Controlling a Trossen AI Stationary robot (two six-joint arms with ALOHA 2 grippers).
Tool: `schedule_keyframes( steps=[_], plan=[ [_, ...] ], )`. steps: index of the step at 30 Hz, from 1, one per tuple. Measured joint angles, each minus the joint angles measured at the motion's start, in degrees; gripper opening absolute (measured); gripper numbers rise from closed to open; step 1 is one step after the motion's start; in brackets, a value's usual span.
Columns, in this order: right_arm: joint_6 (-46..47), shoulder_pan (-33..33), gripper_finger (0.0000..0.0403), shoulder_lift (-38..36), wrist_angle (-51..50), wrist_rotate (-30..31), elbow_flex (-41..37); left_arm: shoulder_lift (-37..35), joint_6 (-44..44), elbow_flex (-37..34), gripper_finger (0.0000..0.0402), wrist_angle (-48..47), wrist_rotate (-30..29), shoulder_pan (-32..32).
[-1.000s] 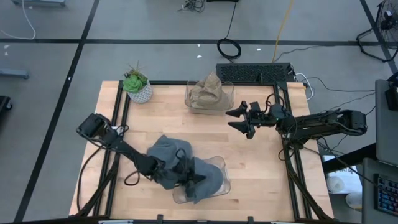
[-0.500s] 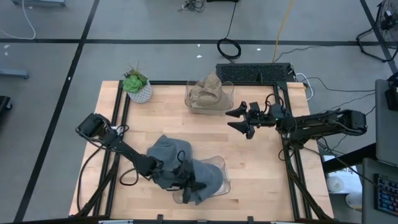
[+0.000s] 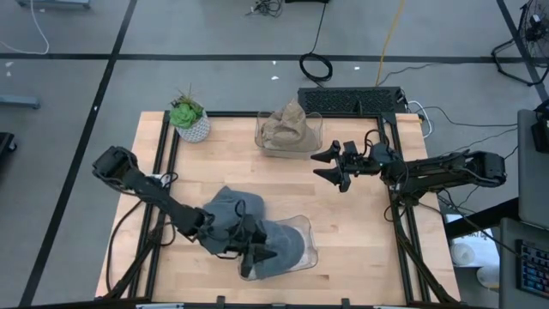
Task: Pick & Place hat
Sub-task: Put the right blue cap into the bottom transparent bin
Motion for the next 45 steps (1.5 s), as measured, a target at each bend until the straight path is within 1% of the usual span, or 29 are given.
schedule_keyframes(
  steps=[5, 8, 11, 15, 18, 21, 24, 28, 30, 35, 40, 45],
  plan=[
    [-0.09, 0.00, 0.0279, 0.00, -0.13, 0.00, 0.00, -1.75, 4.25, 0.00, 0.0214, -0.81, -0.18, 0.17],
    [-0.15, 0.00, 0.0279, 0.00, -0.30, 0.00, 0.00, -1.62, 3.42, -0.02, 0.0214, -3.27, 0.60, 0.00],
    [-0.18, 0.00, 0.0279, 0.00, -0.37, 0.00, 0.00, -1.64, 2.42, -0.02, 0.0214, -3.50, 1.88, -0.05],
    [-0.40, 0.00, 0.0279, 0.00, -0.41, 0.00, 0.00, -1.64, 2.85, -0.02, 0.0214, -4.93, 1.91, -0.20],
    [-0.42, 0.00, 0.0279, 0.00, -0.50, 0.00, 0.00, -1.64, -1.69, 0.00, 0.0214, -10.09, 1.85, 0.11],
    [-0.40, 0.00, 0.0279, 0.00, -0.63, 0.00, 0.00, -1.64, -9.66, 0.00, 0.0214, -15.53, 2.38, 0.88],
    [-0.40, 0.00, 0.0279, 0.00, -0.61, 0.02, 0.00, -1.64, -17.92, 0.00, 0.0214, -19.01, 6.64, 1.97],
    [-0.40, 0.00, 0.0279, 0.00, -0.59, 0.07, 0.00, -1.64, -24.05, 0.00, 0.0214, -19.69, 14.30, 3.64],
    [-0.40, 0.00, 0.0279, 0.00, -0.59, 0.07, 0.00, -1.64, -24.73, 0.00, 0.0214, -19.24, 16.75, 4.23],
    [-0.18, 0.00, 0.0279, 0.00, -0.61, 0.09, 0.00, -3.46, -25.51, 0.00, 0.0214, -19.24, 18.21, 4.64],
    [0.00, 0.00, 0.0279, 0.00, -0.78, 0.07, 0.00, -7.10, -28.71, 0.00, 0.0214, -25.14, 17.79, 4.93],
    [-0.02, 0.00, 0.0279, -0.02, -0.75, 0.09, 0.00, -11.03, -27.23, -0.02, 0.0214, -30.71, 17.54, 5.02]
  ],
)
